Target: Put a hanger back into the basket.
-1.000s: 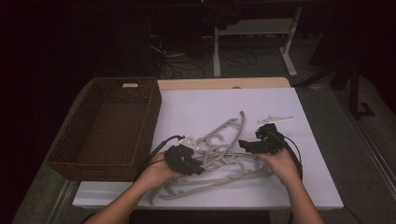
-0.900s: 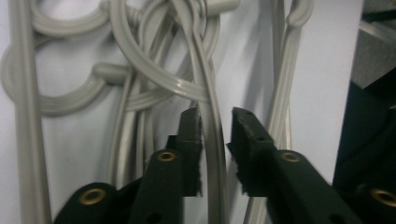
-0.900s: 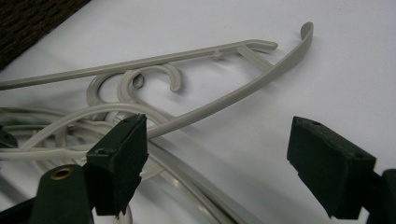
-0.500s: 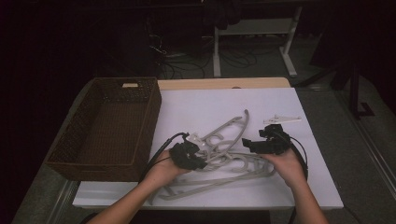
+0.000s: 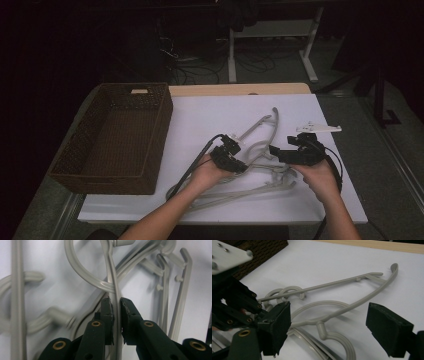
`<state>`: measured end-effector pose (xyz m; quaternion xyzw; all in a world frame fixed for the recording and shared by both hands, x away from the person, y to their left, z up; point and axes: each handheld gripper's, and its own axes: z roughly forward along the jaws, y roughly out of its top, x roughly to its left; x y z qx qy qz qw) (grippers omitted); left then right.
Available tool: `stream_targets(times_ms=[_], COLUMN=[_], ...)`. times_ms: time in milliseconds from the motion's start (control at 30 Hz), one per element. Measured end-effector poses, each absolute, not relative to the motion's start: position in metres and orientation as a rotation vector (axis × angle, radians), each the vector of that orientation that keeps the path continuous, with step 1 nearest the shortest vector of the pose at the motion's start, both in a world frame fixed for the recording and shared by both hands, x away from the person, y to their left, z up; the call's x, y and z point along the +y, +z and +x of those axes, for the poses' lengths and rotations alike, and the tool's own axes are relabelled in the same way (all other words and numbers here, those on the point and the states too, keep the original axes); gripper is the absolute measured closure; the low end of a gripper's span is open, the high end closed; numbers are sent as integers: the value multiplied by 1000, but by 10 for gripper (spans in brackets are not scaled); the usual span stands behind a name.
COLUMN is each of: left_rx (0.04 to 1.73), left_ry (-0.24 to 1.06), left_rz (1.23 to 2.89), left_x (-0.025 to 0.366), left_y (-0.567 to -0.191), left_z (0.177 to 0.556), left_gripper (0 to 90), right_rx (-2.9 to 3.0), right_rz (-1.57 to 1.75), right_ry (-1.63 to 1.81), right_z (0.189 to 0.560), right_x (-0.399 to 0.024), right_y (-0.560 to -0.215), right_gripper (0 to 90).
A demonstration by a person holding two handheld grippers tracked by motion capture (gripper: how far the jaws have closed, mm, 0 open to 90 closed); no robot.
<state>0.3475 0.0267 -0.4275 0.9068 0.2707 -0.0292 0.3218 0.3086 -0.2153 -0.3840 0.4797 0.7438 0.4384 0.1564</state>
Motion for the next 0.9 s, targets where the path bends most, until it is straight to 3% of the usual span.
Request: stream_targets(times_ms=[100, 200, 267, 333, 533, 900], left_rx=[668, 662, 649, 654, 679, 647], left_ry=[-3, 8, 30, 63, 99, 103], left_rz=[2388, 2360, 2337, 2330, 2375, 2448], left_x=[28, 38, 52, 69, 120, 142], left_y=[-423, -414, -404, -395, -392, -412], left_z=[347, 348, 351, 355, 351, 324], left_gripper=[617, 606, 658, 781, 900, 900], right_rx=[2128, 2129, 2134, 2138, 2137, 2113], right_rz=[1359, 1349, 1346, 1334, 1331, 1345], right_ry=[1260, 1261, 1264, 1267, 1286, 1298], right_z=[306, 304, 302, 299, 288, 271], right_x=[-218, -219, -219, -218, -221, -231], right_y=[-385, -385, -386, -387, -392, -405], right_gripper=[194, 191, 189, 187, 179, 161])
